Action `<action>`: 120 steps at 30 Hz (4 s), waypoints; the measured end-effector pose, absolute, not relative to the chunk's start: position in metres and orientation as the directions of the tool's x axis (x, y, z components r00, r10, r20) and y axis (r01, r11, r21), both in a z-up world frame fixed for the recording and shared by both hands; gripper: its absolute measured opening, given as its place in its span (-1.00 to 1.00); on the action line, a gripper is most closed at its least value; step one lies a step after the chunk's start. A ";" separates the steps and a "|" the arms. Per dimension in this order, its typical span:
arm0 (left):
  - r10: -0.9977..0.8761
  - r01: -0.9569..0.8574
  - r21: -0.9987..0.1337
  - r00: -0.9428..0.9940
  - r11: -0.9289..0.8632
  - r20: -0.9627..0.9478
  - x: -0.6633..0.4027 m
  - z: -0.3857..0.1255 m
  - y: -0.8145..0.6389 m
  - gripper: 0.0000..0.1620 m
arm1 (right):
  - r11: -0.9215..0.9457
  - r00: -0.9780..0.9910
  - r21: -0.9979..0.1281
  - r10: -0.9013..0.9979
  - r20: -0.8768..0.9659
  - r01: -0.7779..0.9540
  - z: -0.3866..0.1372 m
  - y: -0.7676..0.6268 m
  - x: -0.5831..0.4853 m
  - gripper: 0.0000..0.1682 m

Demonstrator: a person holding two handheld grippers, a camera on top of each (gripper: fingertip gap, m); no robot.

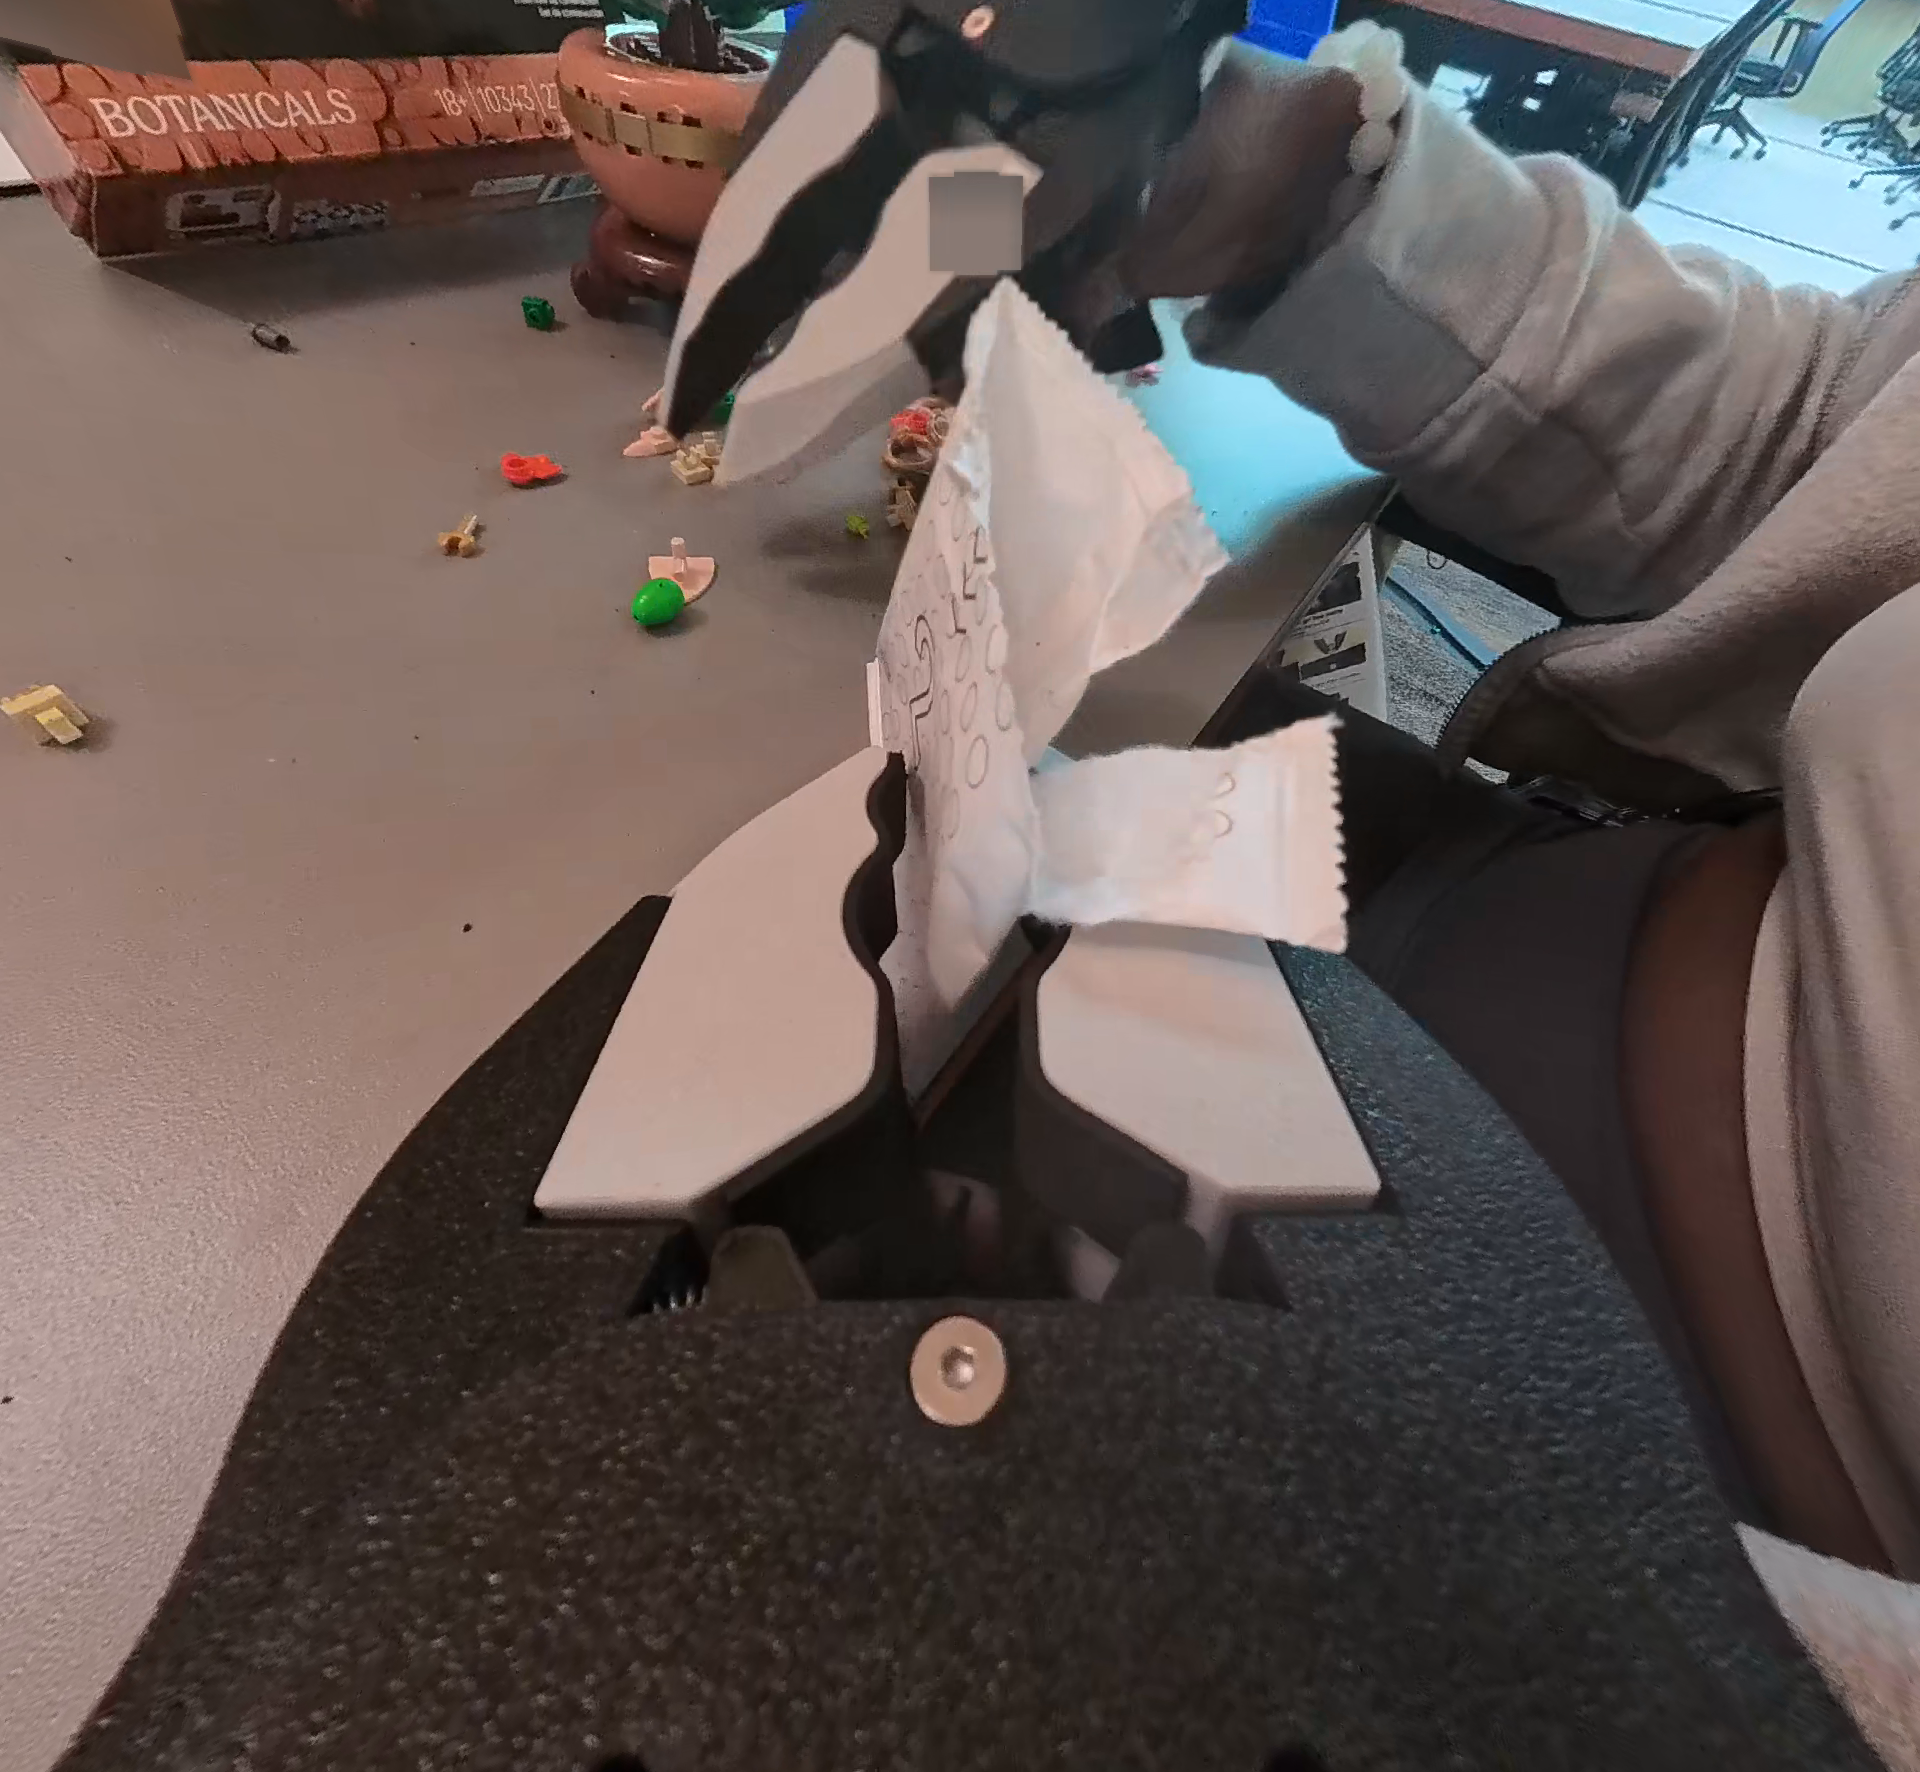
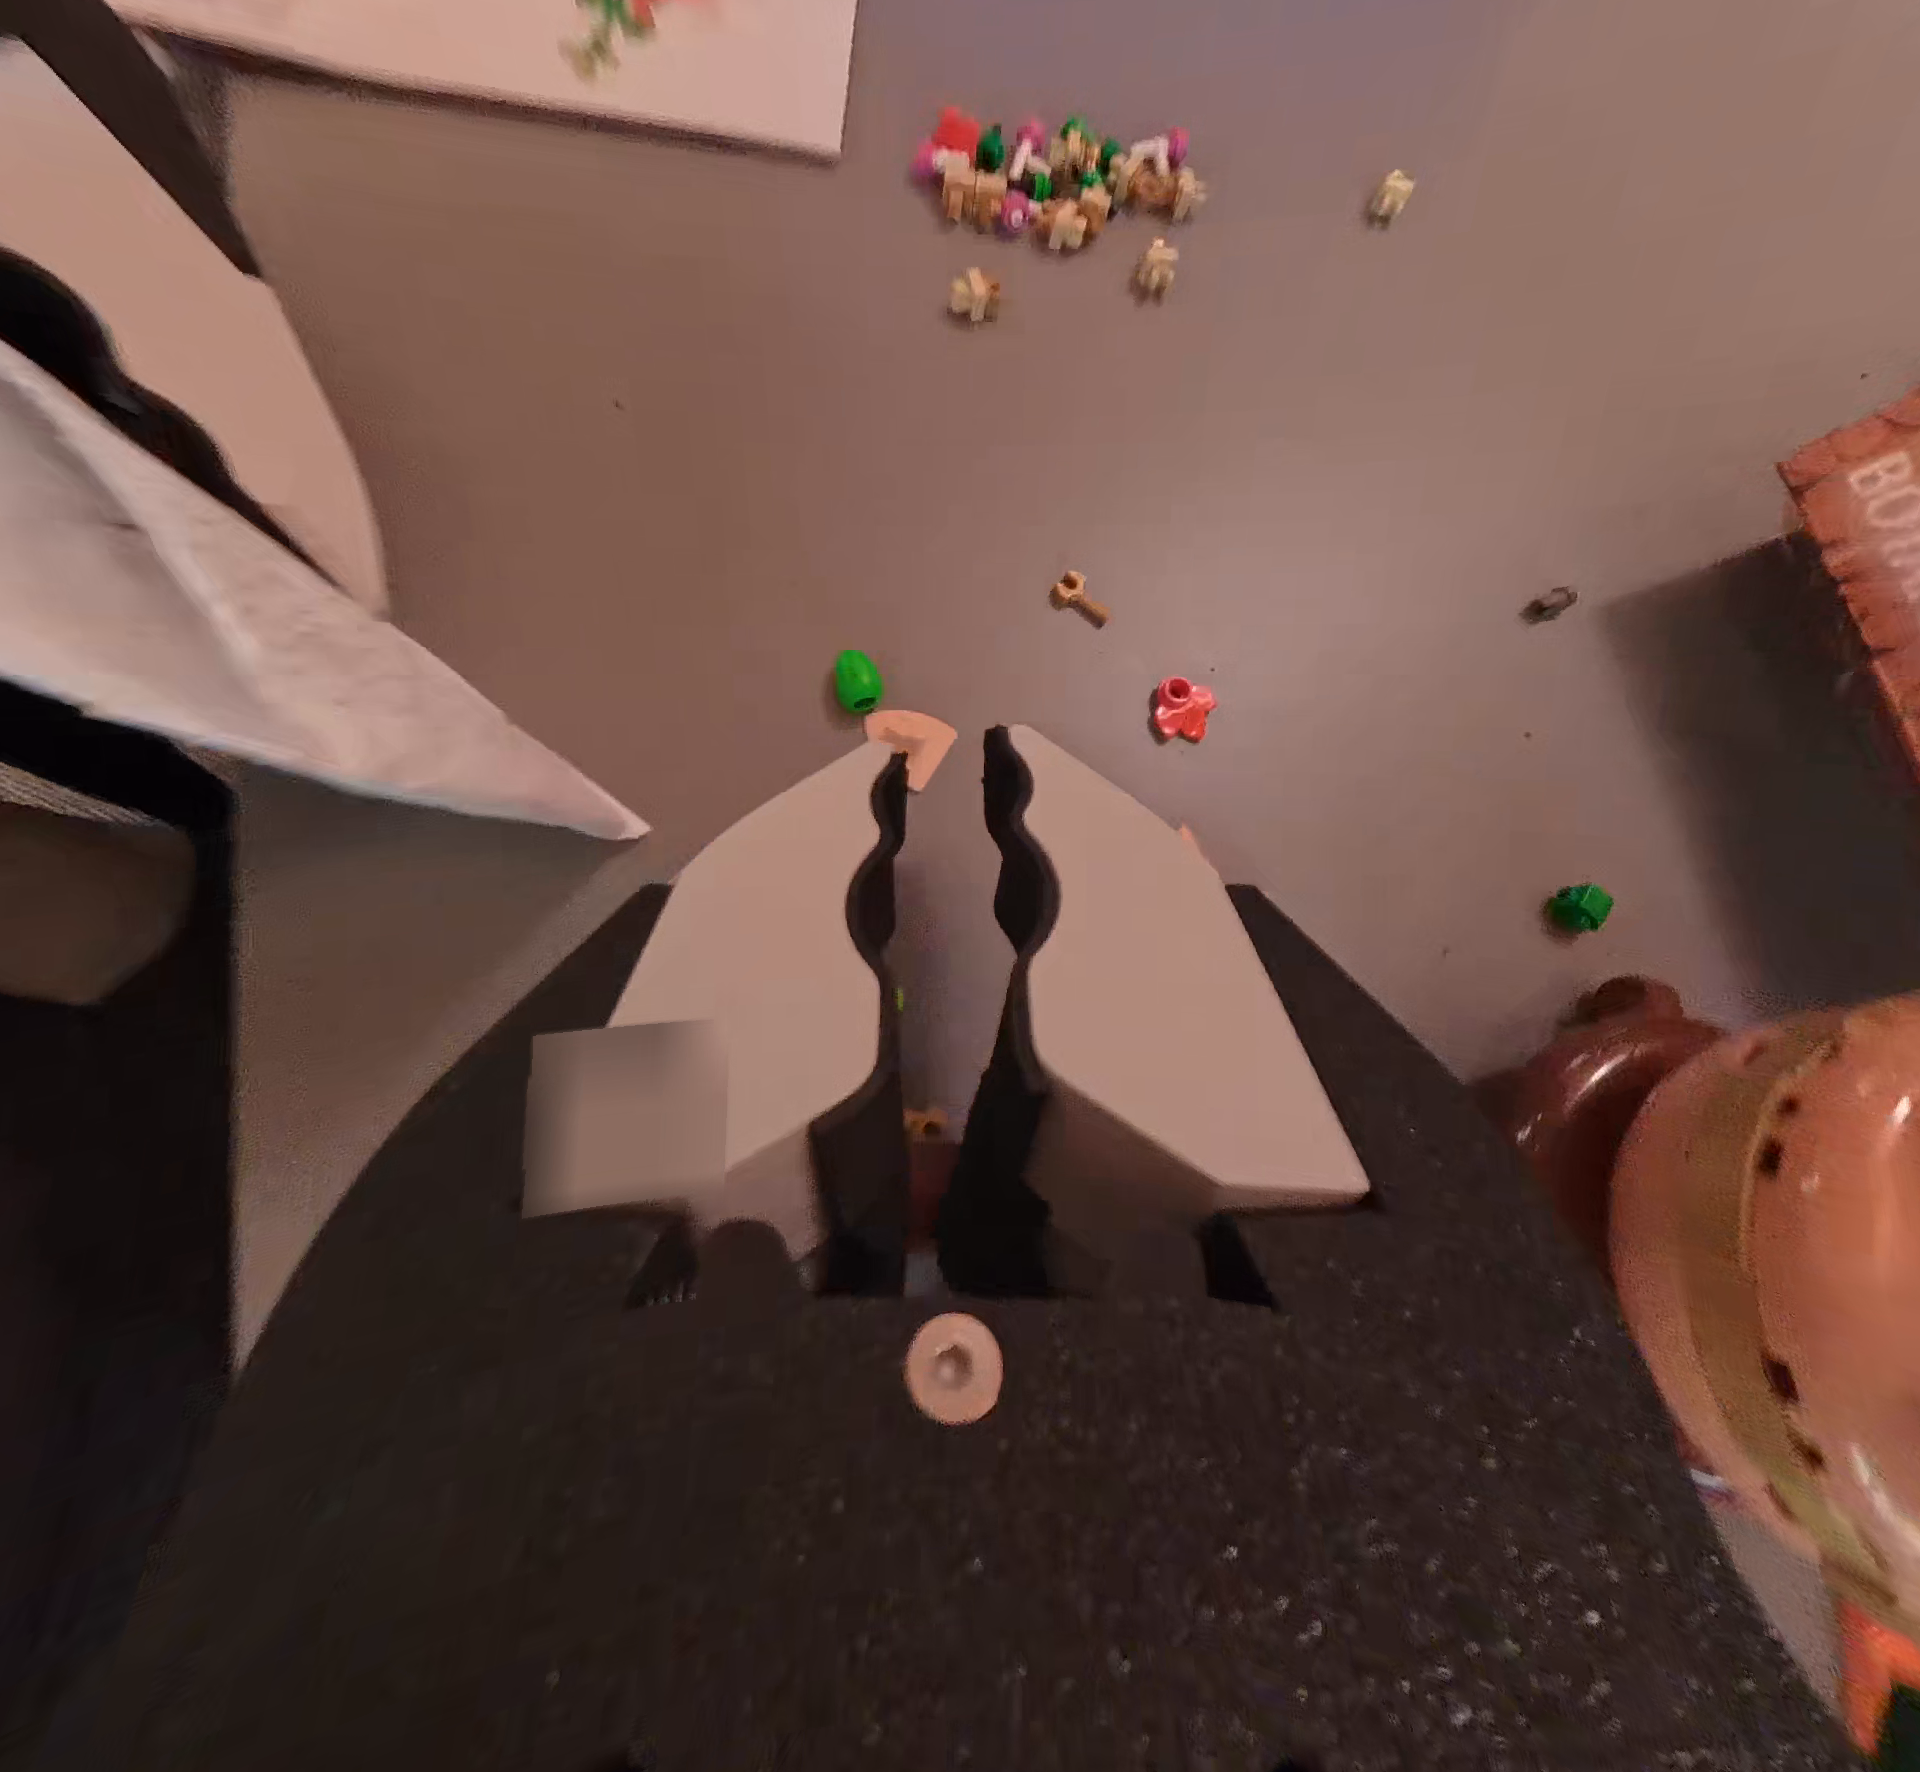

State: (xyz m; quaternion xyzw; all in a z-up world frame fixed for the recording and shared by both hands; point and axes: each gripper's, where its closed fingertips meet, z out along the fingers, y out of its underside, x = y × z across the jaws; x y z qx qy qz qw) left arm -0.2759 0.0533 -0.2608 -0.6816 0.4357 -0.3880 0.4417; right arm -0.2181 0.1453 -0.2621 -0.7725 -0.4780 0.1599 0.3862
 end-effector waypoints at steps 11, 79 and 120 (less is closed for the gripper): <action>-0.941 -0.252 -0.941 0.308 -0.224 0.141 -0.276 -0.261 0.052 -0.77 | -0.321 0.459 -0.692 0.888 0.016 0.647 -0.285 0.150 -0.227 -0.97; -0.937 -0.233 -0.944 0.314 -0.235 0.156 -0.276 -0.259 0.053 -0.79 | 0.000 0.501 -0.984 0.861 -0.090 -0.177 -0.110 0.100 -0.221 0.06; -0.937 -0.228 -0.947 0.315 -0.227 0.149 -0.276 -0.259 0.054 -0.81 | -0.410 0.601 -0.762 0.799 -0.035 0.501 -0.265 0.108 -0.157 -1.00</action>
